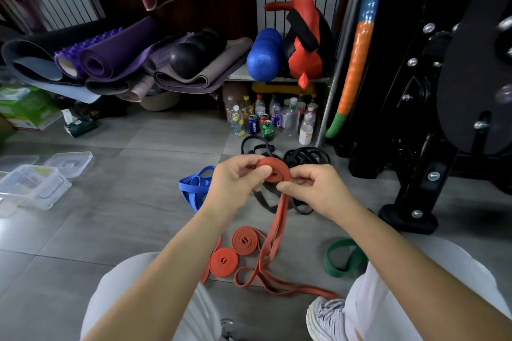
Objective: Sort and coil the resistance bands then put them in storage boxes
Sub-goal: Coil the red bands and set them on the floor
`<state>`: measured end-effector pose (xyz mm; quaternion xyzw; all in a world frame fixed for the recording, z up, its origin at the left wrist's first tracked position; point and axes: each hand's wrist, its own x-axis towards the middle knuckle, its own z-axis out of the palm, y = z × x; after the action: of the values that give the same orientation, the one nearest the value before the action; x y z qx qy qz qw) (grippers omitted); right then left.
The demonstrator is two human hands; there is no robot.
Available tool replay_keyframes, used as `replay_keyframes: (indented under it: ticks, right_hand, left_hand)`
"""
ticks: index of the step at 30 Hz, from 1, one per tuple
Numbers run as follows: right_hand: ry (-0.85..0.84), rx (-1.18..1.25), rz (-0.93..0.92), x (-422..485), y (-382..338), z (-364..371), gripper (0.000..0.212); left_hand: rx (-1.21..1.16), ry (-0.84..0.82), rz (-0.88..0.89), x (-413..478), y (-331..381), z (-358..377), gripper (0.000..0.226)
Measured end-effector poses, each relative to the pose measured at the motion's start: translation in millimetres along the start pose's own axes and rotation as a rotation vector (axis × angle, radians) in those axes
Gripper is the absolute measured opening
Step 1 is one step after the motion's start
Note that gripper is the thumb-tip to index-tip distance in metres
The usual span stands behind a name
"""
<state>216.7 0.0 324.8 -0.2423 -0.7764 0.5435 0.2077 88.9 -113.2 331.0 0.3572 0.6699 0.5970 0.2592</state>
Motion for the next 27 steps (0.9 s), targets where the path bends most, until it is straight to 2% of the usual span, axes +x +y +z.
replay_keyframes:
  ticks: [4,7,9,11,14,16,18,22,24,27]
  right_hand:
    - [0.003,0.238,-0.025,0.5,-1.3,3.9,0.024]
    - [0.035,0.213,-0.037,3.1,0.7,0.8,0.026]
    - [0.05,0.076,-0.026,3.8,4.1,-0.9,0.027]
    - [0.046,-0.194,-0.024,4.0,9.4,-1.1,0.018]
    - [-0.011,-0.597,-0.099,1.7,14.8,0.3,0.014]
    - [-0.071,-0.676,-0.137,0.2,14.9,1.4,0.014]
    - [-0.102,-0.695,-0.141,-0.6,14.1,1.4,0.015]
    - [-0.046,-0.546,-0.131,-0.2,11.8,-1.0,0.01]
    - [-0.013,-0.357,-0.083,1.4,7.9,-2.7,0.007]
    - [-0.001,-0.103,-0.027,3.4,4.5,-4.5,0.016]
  left_hand:
    - [-0.356,-0.035,-0.1,-0.1,-4.1,3.5,0.014]
    - [-0.387,-0.067,-0.14,0.1,-4.2,4.7,0.013]
    - [-0.123,-0.04,-0.114,2.4,-5.2,2.1,0.015]
    - [0.25,-0.022,-0.029,3.2,-7.8,-1.1,0.022]
    - [0.715,-0.119,0.176,-2.2,-12.4,0.4,0.031]
    - [0.864,-0.178,0.245,-4.4,-15.6,4.1,0.023]
    - [0.906,-0.171,0.262,-3.8,-17.5,5.0,0.018]
    - [0.728,-0.117,0.181,1.3,-14.9,2.1,0.013]
    - [0.51,-0.083,0.098,1.9,-11.3,0.9,0.015]
    - [0.201,-0.07,0.03,0.8,-6.4,0.0,0.029]
